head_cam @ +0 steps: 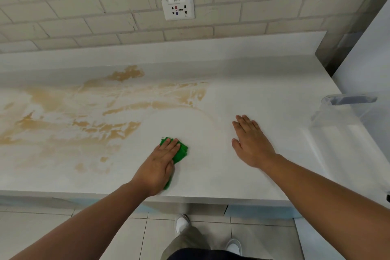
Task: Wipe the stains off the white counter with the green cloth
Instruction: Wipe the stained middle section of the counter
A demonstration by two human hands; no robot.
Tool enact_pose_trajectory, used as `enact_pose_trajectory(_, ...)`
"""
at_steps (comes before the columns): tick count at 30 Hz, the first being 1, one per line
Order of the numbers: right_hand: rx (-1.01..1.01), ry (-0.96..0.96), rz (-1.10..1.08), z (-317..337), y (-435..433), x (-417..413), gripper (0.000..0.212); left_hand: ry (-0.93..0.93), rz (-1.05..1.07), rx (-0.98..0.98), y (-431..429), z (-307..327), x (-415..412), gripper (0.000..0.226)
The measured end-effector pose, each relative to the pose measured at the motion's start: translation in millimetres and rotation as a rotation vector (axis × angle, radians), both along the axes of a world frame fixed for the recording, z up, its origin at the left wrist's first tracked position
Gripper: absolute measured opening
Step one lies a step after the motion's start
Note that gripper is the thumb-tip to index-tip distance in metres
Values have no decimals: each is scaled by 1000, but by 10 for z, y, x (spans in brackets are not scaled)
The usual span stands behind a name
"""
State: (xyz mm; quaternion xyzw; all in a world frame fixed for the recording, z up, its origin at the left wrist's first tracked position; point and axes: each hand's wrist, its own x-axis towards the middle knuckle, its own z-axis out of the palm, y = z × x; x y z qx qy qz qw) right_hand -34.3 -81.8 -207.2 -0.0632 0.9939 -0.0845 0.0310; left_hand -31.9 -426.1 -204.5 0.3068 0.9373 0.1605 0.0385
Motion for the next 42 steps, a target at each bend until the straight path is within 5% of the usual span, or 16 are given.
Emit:
enact_pose_trajectory(10,-1,-2,-6,-3,-10,6,75,-33,458,-83,132,50,-456,56)
enact_pose_trajectory(18,-4,5,1,-8,-9,-1,77,-25,190,-40,939,38,-63,57)
enact_pose_trajectory(24,-8,2,-1,1,7,3,78,14,-105,-76,624,25,346,56)
enact_pose_trajectory(32,-158,42,-33,87,-17,66,65,-75,307,-140,-64,109,119,71)
enact_pose_trajectory(35,-263,69,-54,171,-17,160,62,-29,279,-90,8,158,139,75)
enact_pose_trajectory(42,-117,47,-4,37,153,346,64,-9,337,-110,42,28,62,68)
